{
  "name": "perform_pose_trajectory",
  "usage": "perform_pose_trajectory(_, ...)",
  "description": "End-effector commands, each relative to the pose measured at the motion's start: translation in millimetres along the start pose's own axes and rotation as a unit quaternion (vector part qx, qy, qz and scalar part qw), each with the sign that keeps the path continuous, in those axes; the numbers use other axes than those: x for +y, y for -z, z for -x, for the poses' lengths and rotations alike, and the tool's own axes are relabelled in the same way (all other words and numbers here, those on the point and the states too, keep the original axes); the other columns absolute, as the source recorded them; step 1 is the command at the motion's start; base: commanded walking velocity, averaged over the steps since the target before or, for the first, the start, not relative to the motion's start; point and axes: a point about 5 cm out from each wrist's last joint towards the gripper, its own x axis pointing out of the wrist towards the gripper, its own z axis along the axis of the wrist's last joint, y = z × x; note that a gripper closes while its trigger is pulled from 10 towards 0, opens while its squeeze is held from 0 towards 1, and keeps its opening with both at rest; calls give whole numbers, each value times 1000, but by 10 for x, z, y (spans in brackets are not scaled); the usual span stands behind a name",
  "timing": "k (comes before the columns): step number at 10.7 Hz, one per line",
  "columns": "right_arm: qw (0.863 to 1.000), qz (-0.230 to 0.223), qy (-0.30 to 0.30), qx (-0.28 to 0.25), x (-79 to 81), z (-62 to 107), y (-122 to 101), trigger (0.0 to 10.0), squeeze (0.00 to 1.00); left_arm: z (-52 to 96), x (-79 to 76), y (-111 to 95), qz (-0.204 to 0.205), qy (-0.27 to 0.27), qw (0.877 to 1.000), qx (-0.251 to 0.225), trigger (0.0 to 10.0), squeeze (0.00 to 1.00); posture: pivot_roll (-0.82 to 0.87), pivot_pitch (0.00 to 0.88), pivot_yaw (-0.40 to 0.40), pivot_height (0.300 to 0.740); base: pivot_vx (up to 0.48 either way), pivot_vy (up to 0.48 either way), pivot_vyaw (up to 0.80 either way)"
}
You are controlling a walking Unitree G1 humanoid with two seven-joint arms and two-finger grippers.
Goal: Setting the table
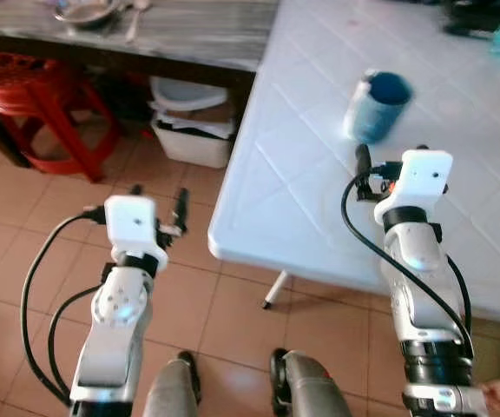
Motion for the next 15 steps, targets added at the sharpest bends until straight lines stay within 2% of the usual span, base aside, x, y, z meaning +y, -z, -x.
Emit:
perform_pose_trajectory(1, 1000, -2, -1, 9, 31, -15, 20, 10000, 0, 37, 6, 0, -3, 4, 1000, 2, 10000, 0, -7, 273, 10, 740, 0, 0, 0)
perform_pose_trajectory(4, 1000, -5, 2, 10, 58, -120, 9, 10000, 0, 23, 24, -2, 0, -2, 1000, 2, 10000, 0, -4, 288, 14, 740, 0, 0, 0)
perform_pose_trajectory(8, 1000, 17, -5, 4, 54, -325, -32, 10000, 0, 26, -1, 1, 5, 7, 1000, 4, 10000, 0, -5, 300, 11, 740, 0, 0, 0)
perform_pose_trajectory(15, 998, 53, 26, -24, -213, -496, -123, 10000, 0, 37, 7, 7, 13, 5, 1000, 6, 10000, 0, -2, 304, 7, 740, 0, 0, 0)
